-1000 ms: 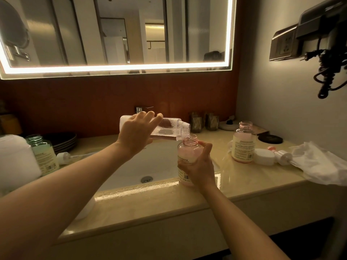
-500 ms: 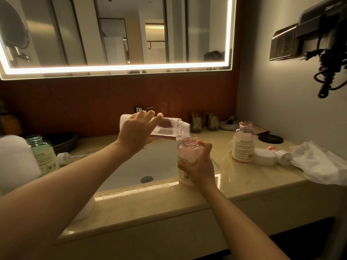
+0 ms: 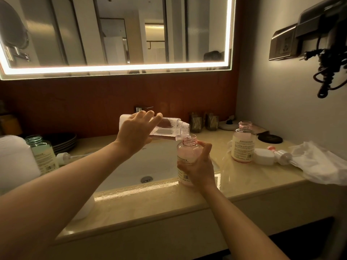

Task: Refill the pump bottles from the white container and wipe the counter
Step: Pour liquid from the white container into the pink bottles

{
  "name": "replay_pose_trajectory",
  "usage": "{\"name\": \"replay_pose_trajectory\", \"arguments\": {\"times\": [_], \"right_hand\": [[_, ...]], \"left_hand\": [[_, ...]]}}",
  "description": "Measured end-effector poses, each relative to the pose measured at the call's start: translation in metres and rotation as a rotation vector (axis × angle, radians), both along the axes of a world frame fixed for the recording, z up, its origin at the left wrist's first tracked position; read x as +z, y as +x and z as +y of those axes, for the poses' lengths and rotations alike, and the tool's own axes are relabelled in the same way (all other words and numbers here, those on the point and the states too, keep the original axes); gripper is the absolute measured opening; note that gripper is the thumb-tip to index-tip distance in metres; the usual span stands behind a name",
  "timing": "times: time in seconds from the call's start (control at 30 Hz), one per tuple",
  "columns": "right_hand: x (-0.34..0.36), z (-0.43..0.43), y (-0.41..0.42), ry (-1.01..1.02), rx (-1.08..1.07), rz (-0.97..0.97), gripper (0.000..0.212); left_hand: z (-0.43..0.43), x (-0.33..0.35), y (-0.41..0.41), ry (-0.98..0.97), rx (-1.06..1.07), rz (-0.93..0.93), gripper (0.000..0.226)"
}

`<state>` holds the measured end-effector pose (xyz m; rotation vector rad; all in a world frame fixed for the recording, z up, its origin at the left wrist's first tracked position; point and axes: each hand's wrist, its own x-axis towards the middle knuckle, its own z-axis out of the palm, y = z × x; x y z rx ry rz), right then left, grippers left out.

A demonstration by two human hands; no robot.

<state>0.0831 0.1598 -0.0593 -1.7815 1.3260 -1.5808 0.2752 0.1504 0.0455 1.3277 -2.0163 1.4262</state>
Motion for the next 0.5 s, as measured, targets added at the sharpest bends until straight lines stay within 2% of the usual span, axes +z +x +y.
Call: {"name": "replay_pose_trajectory", "arguments": {"times": [0.5], "right_hand": [[-0.0013,0.0005,-0.0004,-0.004,-0.001,0.015,0.083]], "left_hand": [[-0.0029,0.0016,0.0027,0.029,-0.042,0.004,0.086]]}}
